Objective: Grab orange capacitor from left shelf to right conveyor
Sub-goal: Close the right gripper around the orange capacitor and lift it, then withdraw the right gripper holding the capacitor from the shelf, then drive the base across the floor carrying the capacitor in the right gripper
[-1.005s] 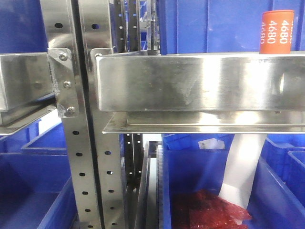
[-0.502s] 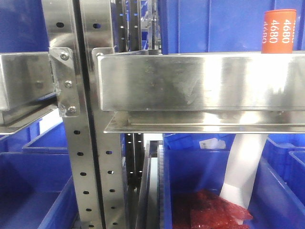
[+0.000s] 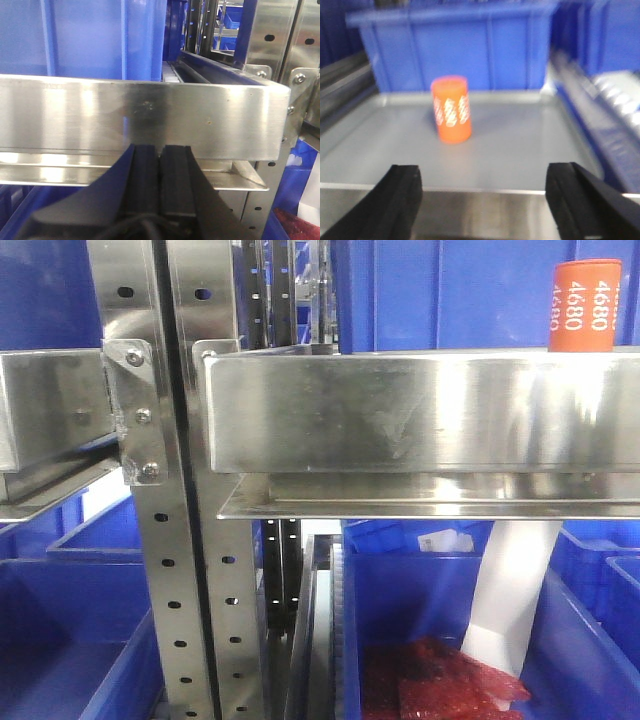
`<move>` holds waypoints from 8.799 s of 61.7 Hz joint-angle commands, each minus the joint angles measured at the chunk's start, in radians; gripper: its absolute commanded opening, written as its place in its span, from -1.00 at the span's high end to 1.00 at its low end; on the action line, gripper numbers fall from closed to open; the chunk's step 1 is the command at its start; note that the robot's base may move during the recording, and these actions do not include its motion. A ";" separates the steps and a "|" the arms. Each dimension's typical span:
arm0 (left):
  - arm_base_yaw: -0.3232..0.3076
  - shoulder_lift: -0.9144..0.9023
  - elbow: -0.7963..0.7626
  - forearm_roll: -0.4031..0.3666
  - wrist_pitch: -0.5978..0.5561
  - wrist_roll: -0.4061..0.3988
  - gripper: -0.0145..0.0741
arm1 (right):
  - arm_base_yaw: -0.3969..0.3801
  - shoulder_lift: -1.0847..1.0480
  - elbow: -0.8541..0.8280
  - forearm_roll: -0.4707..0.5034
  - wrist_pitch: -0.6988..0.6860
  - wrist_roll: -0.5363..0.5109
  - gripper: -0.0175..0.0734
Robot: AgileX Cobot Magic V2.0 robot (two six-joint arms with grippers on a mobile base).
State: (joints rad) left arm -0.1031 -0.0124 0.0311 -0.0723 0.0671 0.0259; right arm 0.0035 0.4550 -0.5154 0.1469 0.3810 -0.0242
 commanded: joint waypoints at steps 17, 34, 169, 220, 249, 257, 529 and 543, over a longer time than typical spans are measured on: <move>-0.007 -0.013 -0.005 -0.002 -0.089 -0.001 0.96 | 0.113 0.273 -0.042 0.006 -0.355 -0.002 -0.76; -0.007 -0.013 -0.005 -0.002 -0.089 -0.001 0.96 | 0.191 0.470 -0.077 0.006 -0.582 -0.002 -0.76; -0.007 -0.013 -0.005 -0.002 -0.089 -0.001 0.96 | 0.133 0.779 -0.313 -0.187 -0.642 0.078 0.38; -0.007 -0.013 -0.005 -0.002 -0.089 -0.001 0.96 | 0.133 -0.219 -0.039 -0.203 -0.029 0.078 0.38; -0.007 -0.013 -0.005 -0.002 -0.089 -0.001 0.96 | 0.133 -0.262 -0.039 -0.203 -0.029 0.078 0.38; -0.007 -0.013 -0.005 -0.002 -0.089 -0.001 0.96 | 0.133 -0.262 -0.039 -0.203 -0.029 0.078 0.38; -0.009 -0.013 -0.005 -0.002 -0.089 -0.001 0.96 | 0.133 -0.262 -0.039 -0.203 -0.029 0.078 0.38; -0.009 -0.013 -0.005 -0.002 -0.089 -0.001 0.96 | 0.133 -0.262 -0.039 -0.203 -0.029 0.078 0.38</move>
State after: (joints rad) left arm -0.1070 -0.0124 0.0311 -0.0723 0.0671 0.0259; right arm 0.1387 0.1794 -0.5268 -0.0448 0.4429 0.0567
